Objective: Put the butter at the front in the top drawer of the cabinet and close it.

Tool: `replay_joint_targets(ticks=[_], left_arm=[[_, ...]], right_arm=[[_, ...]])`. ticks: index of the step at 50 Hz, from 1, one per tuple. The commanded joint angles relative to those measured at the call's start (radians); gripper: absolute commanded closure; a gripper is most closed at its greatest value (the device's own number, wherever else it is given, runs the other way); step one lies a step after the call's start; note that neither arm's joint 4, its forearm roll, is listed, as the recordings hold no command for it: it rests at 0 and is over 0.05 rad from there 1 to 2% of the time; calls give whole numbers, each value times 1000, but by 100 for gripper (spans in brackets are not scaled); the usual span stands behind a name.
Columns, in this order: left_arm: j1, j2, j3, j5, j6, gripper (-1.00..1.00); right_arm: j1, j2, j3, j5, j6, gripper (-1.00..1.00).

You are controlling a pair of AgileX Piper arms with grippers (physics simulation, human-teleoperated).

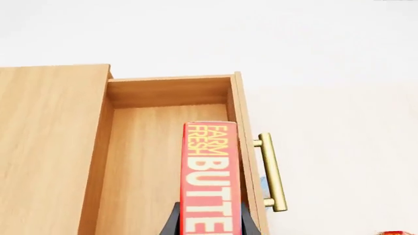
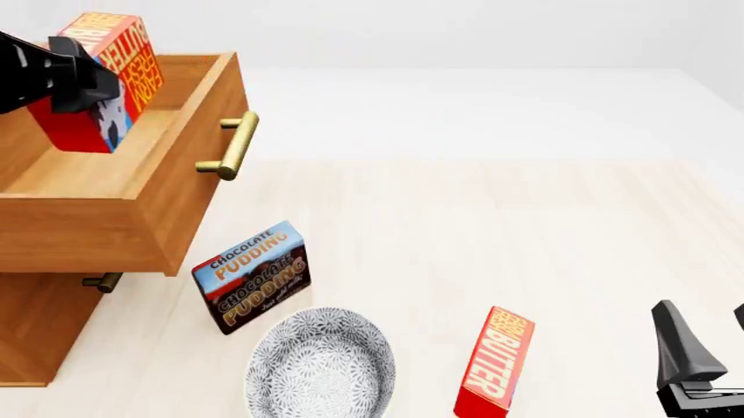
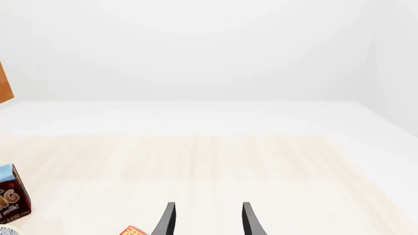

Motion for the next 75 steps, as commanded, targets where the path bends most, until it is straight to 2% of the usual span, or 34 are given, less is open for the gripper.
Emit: replay_joint_targets(ticks=[1,31,47,64,75], left_arm=[[60,19,-10,-19,33,100],[158,104,45,-110,38,100],[152,152,88,-180,10,100],[150,198,159,-308,1,100],[152,215,168,-325,-9,100]], right_arm=[[0,1,1,-1,-1,-100],[0,1,1,-2,0,-100],[0,1,1,-1,0,-100],[0,1,1,-1,0,-100],[-1,1,-1,1,0,-100]])
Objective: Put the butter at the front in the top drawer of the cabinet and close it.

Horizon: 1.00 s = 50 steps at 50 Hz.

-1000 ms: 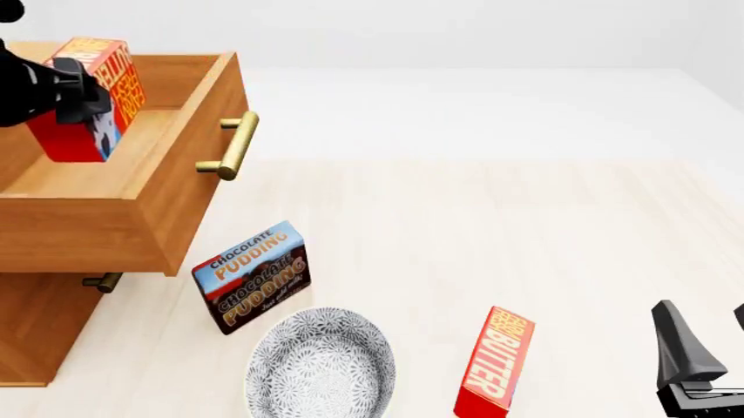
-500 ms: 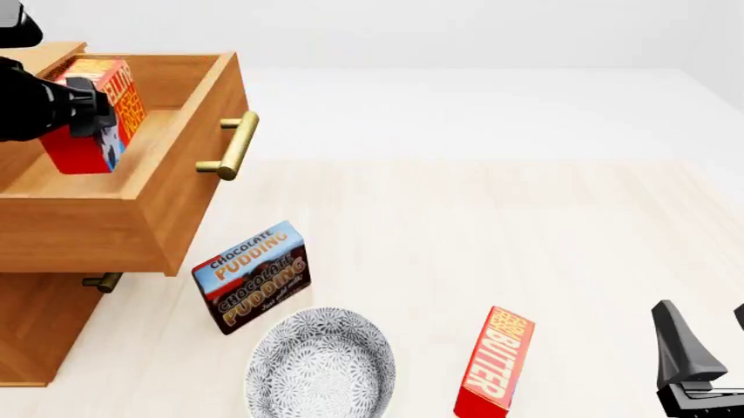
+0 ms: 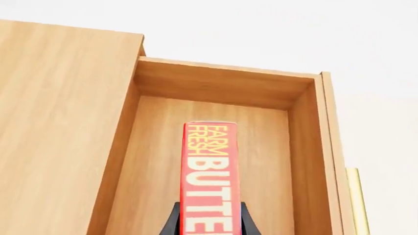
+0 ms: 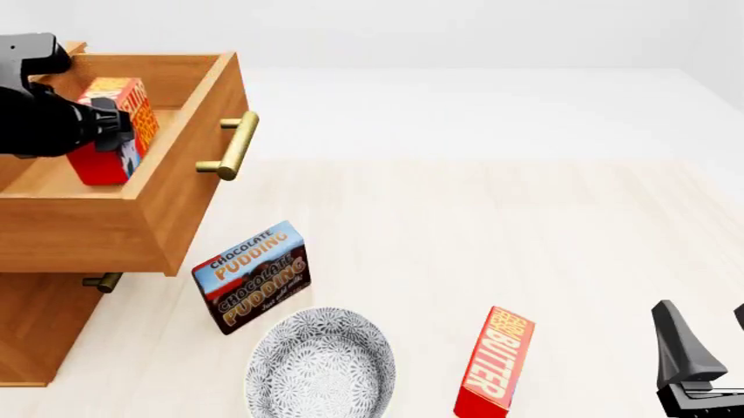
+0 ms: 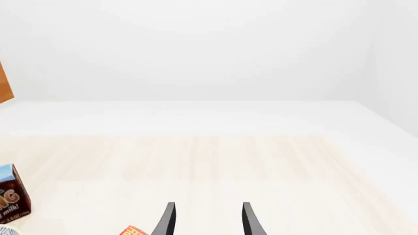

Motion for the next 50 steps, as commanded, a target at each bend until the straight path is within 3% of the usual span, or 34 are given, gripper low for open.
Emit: replay_joint_targets(ticks=[1,28,29,50], left_arm=[[1,13,9,-46,15,100],[-9,34,81,-104,-11,100],[-6,31,83,-101,-8,-100],[-21,-37,41,-34,16,-100]], right_arm=[[-1,1,-1,0,-1,-100],[-1,1,1,-2,0,-100],[-1,1,1,-2,-1,-100],[-1,1,2,-3,-1,-100]])
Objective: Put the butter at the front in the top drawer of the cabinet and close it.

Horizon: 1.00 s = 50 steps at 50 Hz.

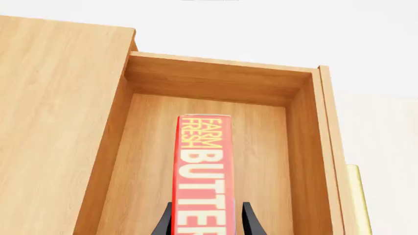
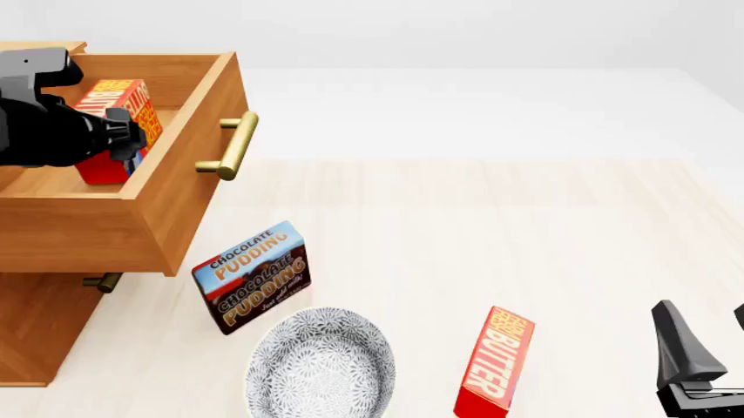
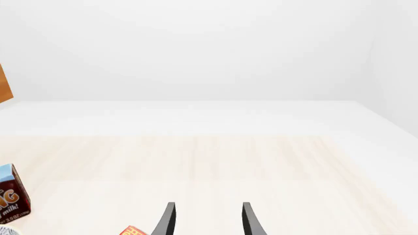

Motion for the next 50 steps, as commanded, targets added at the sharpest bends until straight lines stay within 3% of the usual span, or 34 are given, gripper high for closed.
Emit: replay_joint_targets(ticks=[1,24,50], left_arm=[[-7,-40,-14,34,25,-100],[-10,-176,-14,118,59,-100],[-77,-328,-105,288,117,-100]], right_arm=[[0,1,1,-2,0,-100],[0,1,2,-3,0,-100],[0,1,2,-3,0,-100]])
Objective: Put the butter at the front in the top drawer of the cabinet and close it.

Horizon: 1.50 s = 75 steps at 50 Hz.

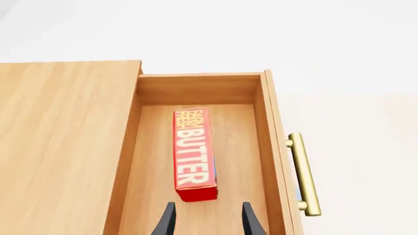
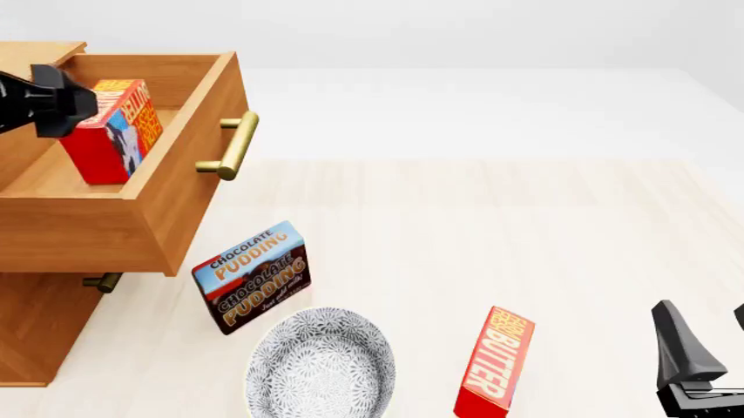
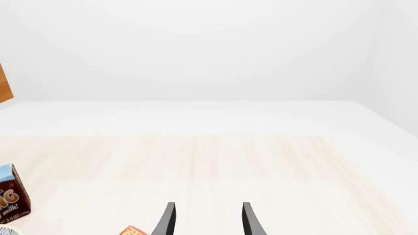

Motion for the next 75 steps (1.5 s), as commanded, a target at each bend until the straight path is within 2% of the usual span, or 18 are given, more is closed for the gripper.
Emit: replay_joint_targets(ticks=[1,7,13,29,43,52,65,75], left_arm=[[-38,-63,-32,68,27,-100],[-103,-95,-66,105,12,-100],[-148,-101,-97,139,35,-100],[-299,-67,-150,132,71,-100],[-425,35,-145,33,25,-100],[-525,173,-199,-46,-4,-100],[-610,330,-259,-126,-38,-100],[-620,403,-232,-211,-71,-100]], right_arm=[[0,1,1,-1,0,-100],[0,1,1,-1,0,-100],[0,1,1,-1,-1,-100],[0,1,1,-1,0,-100],[0,1,1,-1,0,-100],[0,1,1,-1,0,-100],[0,1,1,-2,0,-100],[0,1,1,-1,0,-100]])
